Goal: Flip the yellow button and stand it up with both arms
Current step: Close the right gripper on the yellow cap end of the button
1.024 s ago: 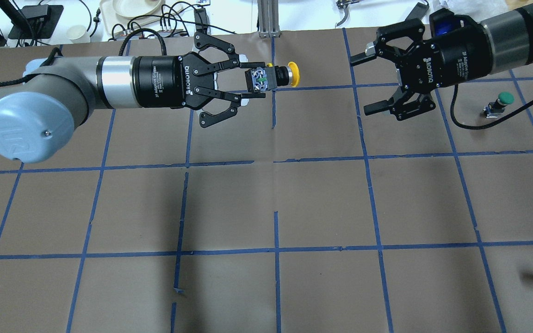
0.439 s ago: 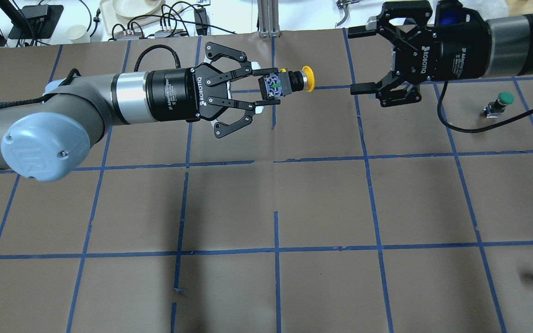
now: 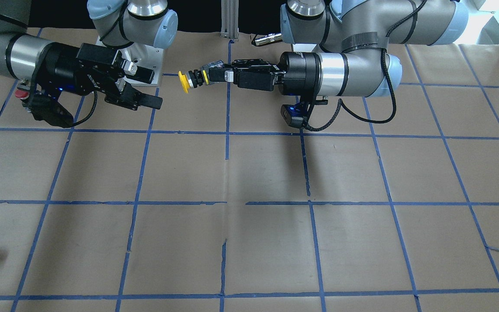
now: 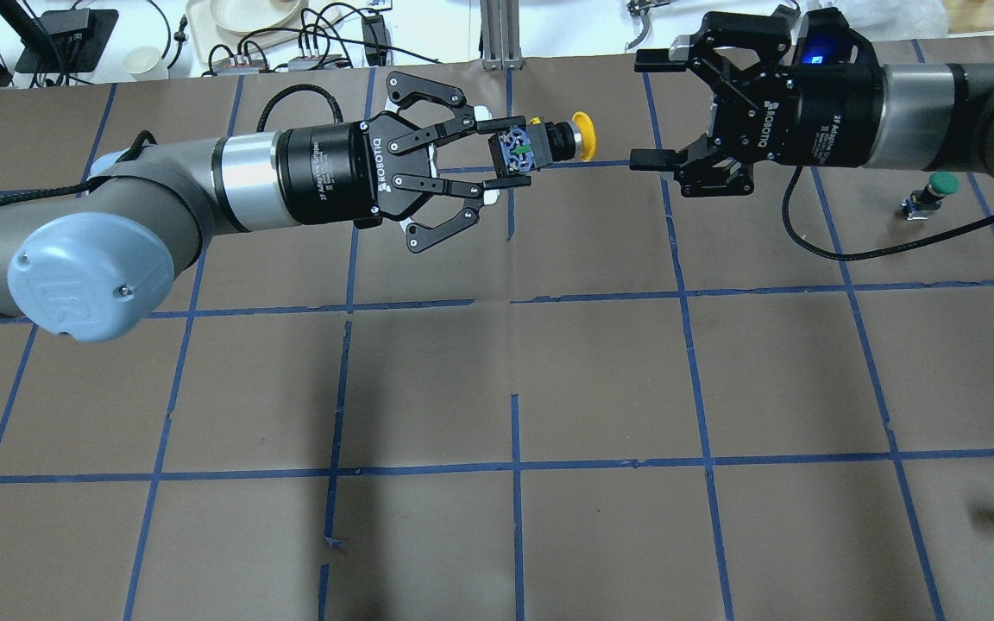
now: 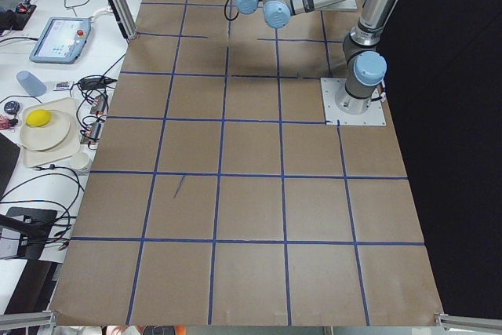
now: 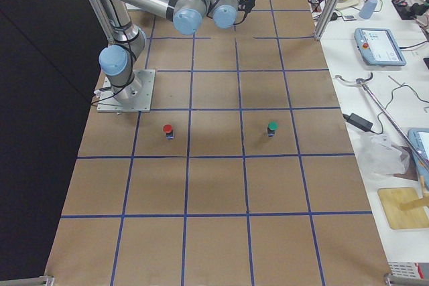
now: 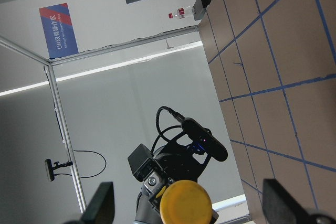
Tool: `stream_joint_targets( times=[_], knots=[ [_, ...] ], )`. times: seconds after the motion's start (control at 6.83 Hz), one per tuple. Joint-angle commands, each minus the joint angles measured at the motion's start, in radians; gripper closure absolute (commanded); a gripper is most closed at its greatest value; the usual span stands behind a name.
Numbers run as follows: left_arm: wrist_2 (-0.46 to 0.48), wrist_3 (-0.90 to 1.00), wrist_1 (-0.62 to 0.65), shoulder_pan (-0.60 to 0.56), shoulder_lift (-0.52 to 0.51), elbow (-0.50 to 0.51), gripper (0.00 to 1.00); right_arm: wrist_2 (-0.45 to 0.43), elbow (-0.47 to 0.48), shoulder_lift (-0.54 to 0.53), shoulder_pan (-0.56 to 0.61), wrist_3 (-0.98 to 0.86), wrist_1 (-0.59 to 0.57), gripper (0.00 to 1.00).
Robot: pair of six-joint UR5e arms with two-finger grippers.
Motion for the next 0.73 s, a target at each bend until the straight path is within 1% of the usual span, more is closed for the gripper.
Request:
stream_joint_targets(
  times=[0.0, 0.15, 0.29, 0.44, 0.59],
  knots=[
    [-0.01, -0.003, 0.003, -0.022, -0.008, 0.002, 0.99, 0.013, 0.041, -0.003, 0.049, 0.0, -0.014, 0.03],
    [-0.034, -0.004, 0.001, -0.03, -0.01, 0.002, 0.99, 0.063, 0.038, -0.003, 0.072, 0.01, -0.02, 0.03],
    [-0.036, -0.003, 0.001, -0.03, -0.01, 0.002, 0.99, 0.076, 0.046, -0.003, 0.074, 0.001, -0.022, 0.03],
    [-0.035, -0.003, 0.001, -0.03, -0.01, 0.002, 0.98, 0.075, 0.041, -0.003, 0.074, 0.001, -0.024, 0.11],
    [-0.035, -0.003, 0.001, -0.03, -0.01, 0.002, 0.98, 0.076, 0.049, -0.034, 0.074, 0.006, -0.017, 0.15]
  ],
)
